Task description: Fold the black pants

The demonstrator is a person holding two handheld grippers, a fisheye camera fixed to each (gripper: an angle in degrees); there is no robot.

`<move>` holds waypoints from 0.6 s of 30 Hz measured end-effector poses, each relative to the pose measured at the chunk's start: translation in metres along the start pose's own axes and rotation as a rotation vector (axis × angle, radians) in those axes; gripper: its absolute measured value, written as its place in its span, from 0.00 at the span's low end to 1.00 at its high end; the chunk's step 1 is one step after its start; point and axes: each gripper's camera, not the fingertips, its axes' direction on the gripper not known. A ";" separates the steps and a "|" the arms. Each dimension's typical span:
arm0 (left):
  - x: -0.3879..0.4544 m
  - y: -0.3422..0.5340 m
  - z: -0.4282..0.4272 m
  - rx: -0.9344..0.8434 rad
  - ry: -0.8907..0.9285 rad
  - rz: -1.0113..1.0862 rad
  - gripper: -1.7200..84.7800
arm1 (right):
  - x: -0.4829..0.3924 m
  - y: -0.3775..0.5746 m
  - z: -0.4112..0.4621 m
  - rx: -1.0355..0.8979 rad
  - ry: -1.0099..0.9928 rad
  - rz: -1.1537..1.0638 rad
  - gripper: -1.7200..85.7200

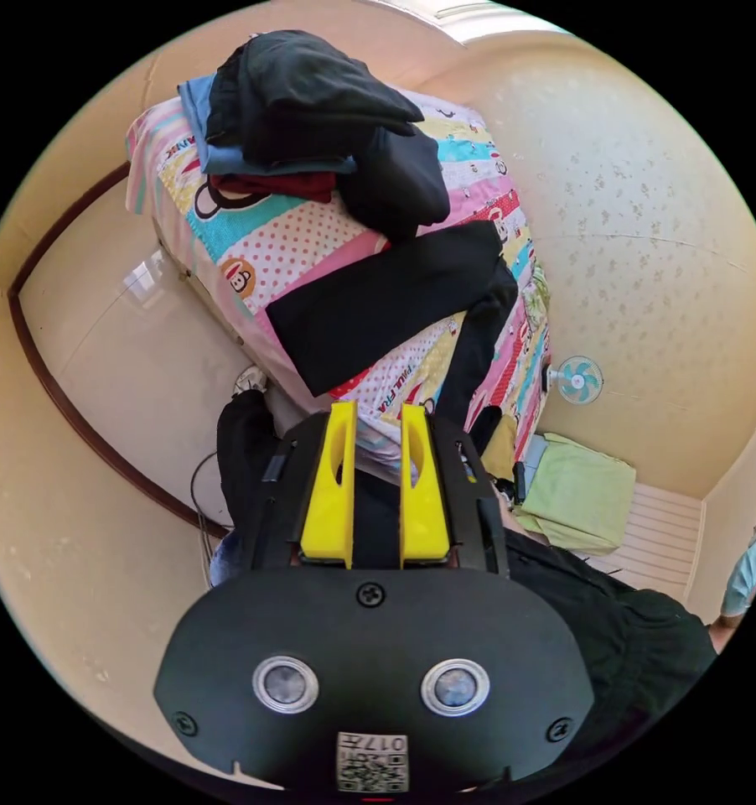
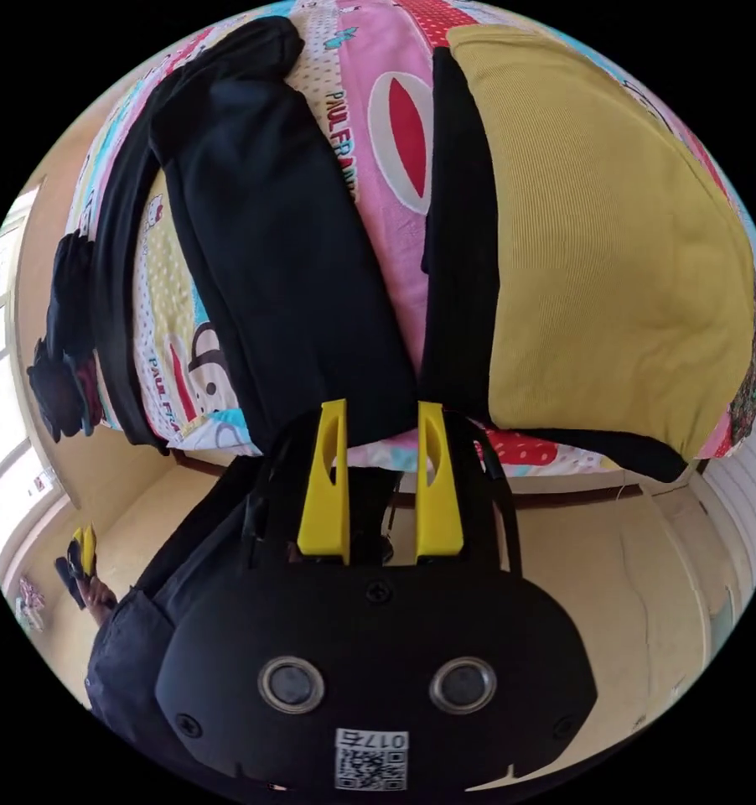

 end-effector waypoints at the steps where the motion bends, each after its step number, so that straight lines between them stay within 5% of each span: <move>1: 0.003 0.010 -0.001 0.005 -0.014 -0.003 0.12 | 0.003 -0.002 0.003 -0.001 0.009 0.008 0.15; 10: 0.025 0.062 0.005 0.057 0.015 -0.006 0.12 | 0.053 -0.015 0.057 -0.132 -0.051 -0.013 0.16; 18: 0.081 0.072 0.028 -0.036 0.062 0.148 0.14 | 0.100 0.076 -0.015 0.086 -0.292 -0.223 0.06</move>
